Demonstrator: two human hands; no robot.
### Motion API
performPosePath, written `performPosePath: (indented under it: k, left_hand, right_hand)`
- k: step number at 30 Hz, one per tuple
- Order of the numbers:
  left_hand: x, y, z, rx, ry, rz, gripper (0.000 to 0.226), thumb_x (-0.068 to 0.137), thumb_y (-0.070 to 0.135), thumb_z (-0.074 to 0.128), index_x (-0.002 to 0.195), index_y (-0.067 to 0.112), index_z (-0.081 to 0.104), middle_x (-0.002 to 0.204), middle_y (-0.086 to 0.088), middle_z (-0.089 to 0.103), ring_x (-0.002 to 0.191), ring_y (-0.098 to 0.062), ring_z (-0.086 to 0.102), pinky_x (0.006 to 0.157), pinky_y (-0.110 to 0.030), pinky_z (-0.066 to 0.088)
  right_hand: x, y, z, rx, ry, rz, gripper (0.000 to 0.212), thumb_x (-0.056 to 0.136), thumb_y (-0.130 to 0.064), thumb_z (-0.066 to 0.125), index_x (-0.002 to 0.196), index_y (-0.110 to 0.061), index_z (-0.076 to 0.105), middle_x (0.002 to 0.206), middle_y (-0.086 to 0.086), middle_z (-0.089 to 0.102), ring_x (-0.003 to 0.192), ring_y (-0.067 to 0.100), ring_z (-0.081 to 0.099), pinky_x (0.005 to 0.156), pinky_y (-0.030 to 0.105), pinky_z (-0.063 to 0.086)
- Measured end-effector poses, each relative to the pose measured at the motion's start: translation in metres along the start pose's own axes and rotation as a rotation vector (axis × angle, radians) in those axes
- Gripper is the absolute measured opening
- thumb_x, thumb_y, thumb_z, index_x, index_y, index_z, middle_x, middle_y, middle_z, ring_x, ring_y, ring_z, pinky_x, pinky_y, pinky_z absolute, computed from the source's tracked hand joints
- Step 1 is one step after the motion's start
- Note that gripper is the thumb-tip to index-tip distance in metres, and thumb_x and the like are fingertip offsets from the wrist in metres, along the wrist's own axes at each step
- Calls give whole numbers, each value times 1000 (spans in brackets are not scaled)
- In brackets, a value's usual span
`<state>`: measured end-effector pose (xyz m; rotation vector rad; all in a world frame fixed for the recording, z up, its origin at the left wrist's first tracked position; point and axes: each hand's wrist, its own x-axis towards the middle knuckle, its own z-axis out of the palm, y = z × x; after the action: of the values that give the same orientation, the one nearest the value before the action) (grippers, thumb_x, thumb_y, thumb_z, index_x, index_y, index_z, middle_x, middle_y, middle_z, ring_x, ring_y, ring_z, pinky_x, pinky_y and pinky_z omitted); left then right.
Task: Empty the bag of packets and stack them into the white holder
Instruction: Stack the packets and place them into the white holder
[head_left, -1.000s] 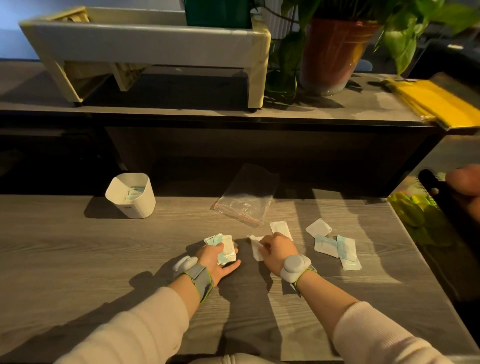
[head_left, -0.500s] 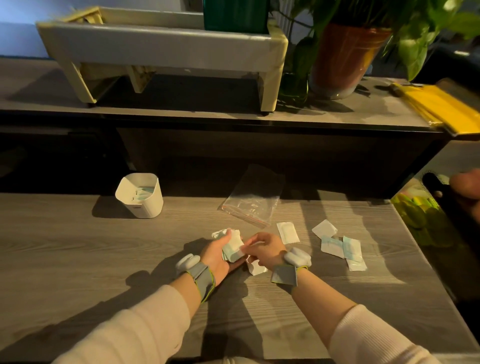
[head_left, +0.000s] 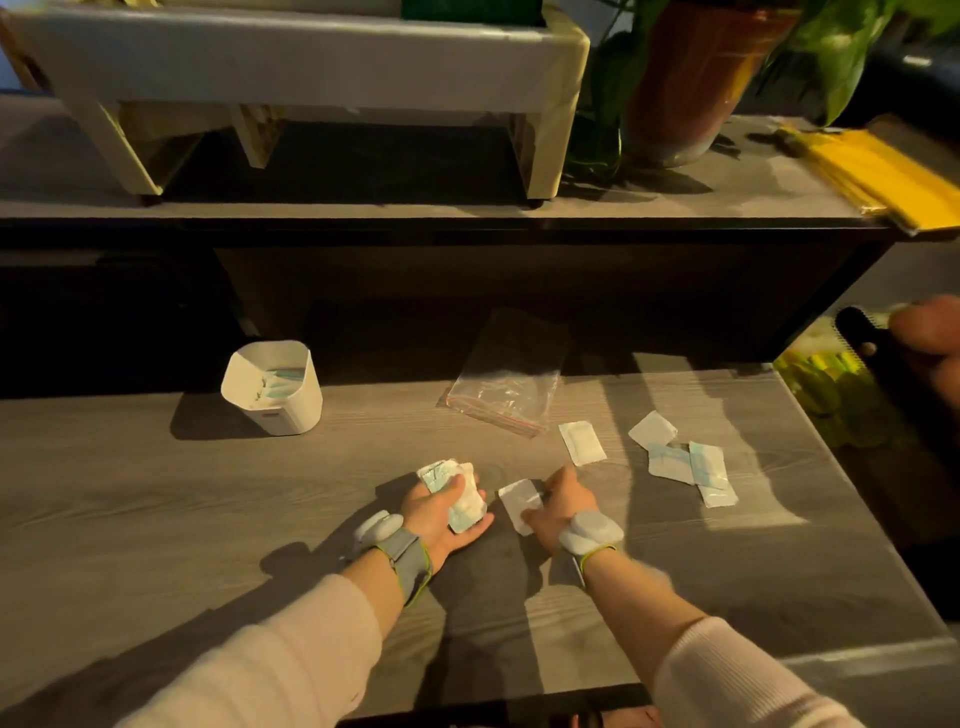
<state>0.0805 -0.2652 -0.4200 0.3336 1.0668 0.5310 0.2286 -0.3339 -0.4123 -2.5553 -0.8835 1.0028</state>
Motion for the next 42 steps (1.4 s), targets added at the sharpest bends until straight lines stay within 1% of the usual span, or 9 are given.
performPosePath:
  k: [4, 7, 14, 18, 23, 27, 32, 37, 42]
  left_hand:
    - [0, -2, -4, 58, -3, 10, 23, 95, 8, 51, 118, 10, 54, 95, -9, 63, 85, -23, 61, 70, -45, 51]
    - [0, -1, -9, 79, -1, 10, 18, 94, 9, 53, 112, 9, 56, 95, -9, 64, 86, -22, 62, 69, -43, 52]
    - [-5, 6, -17, 49, 19, -48, 15, 94, 11, 52, 108, 9, 58, 91, -11, 64, 82, -25, 61, 70, -43, 51]
    - [-12, 18, -19, -11, 6, -75, 22, 94, 16, 49, 112, 8, 58, 91, -10, 62, 81, -24, 59, 72, -41, 49]
    - [-16, 30, -15, -56, 4, -36, 20, 95, 27, 47, 91, 12, 60, 82, -9, 61, 75, -25, 56, 74, -38, 47]
    - [-24, 37, -11, -108, -65, -34, 37, 95, 39, 45, 99, 6, 61, 79, -14, 68, 78, -26, 60, 65, -35, 55]
    - [-28, 47, -12, -108, -139, 25, 35, 93, 38, 49, 93, 5, 61, 79, -12, 63, 71, -23, 60, 67, -32, 48]
    - [-25, 54, -23, -17, -35, 108, 18, 96, 12, 43, 98, 5, 60, 72, -11, 66, 60, -22, 66, 59, -29, 54]
    - [-26, 56, -26, 138, 7, 271, 30, 94, 1, 46, 122, 3, 56, 105, -23, 62, 97, -37, 56, 96, -52, 45]
  right_hand:
    - [-4, -5, 0, -45, 13, 6, 23, 78, -23, 64, 96, -9, 66, 108, 11, 68, 108, 32, 62, 85, 32, 51]
    - [-6, -7, 3, -39, 10, -3, 8, 76, -22, 62, 84, -21, 58, 111, 11, 64, 110, 30, 58, 88, 32, 49]
    - [-11, -7, 8, 27, 23, -19, 27, 82, -32, 60, 104, -16, 57, 108, 5, 66, 105, 28, 61, 83, 28, 46]
    - [-15, -20, 5, 92, -6, -22, 18, 81, -29, 61, 97, -22, 64, 97, 1, 66, 98, 26, 63, 80, 27, 48]
    - [-31, -51, 6, 153, 164, -309, 13, 81, -21, 62, 95, -23, 63, 97, 3, 67, 90, 24, 64, 72, 22, 42]
    - [-43, -73, 12, 65, 249, -555, 25, 84, -14, 59, 107, -15, 65, 110, 4, 57, 80, 20, 56, 73, 21, 38]
    - [-52, -87, 18, -16, 142, -679, 30, 84, -20, 63, 114, -16, 67, 115, 7, 57, 97, 24, 60, 87, 30, 48]
    - [-55, -95, 7, -33, -32, -756, 25, 94, -25, 54, 113, -17, 68, 115, 6, 66, 103, 21, 61, 90, 31, 48]
    - [-44, -104, 3, 64, 112, -549, 34, 95, -21, 49, 128, -18, 57, 129, 5, 59, 107, 21, 60, 93, 28, 46]
